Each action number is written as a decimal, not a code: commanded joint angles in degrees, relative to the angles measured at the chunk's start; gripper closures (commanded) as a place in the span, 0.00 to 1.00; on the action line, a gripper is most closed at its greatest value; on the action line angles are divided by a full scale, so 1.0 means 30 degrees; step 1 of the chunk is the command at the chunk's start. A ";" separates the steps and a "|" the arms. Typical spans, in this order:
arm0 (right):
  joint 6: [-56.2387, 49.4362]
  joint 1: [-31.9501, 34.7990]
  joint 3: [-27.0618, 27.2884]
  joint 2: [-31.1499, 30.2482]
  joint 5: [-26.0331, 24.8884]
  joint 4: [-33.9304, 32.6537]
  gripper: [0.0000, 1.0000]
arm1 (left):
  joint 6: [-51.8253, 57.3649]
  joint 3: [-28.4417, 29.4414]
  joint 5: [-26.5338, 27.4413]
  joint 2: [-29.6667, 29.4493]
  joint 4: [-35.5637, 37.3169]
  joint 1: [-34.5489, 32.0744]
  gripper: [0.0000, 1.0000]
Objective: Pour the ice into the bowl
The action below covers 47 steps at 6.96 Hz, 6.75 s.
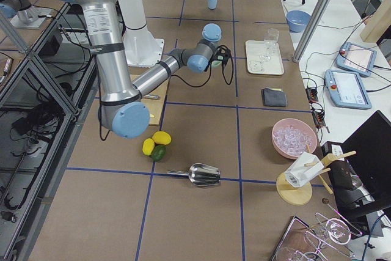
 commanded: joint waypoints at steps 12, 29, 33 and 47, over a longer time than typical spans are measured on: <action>0.0642 -0.6038 -1.2724 1.2587 -0.5814 -0.1780 1.00 | -0.2652 0.7161 0.7149 -0.4649 -0.0445 0.3742 0.02; -0.2429 -0.0914 -0.3563 0.5154 -0.2709 -0.4125 0.00 | 0.5113 0.6020 0.5713 -0.9970 0.0249 -0.1590 1.00; -0.2464 -0.0825 -0.3000 0.4180 -0.2855 -0.3977 0.00 | 0.5983 0.3646 0.5510 -1.2979 0.5111 0.0242 1.00; -0.2932 -0.0825 -0.1829 0.2597 -0.2943 -0.2835 0.00 | 2.9879 0.3500 1.6553 -1.3321 1.0658 0.6202 1.00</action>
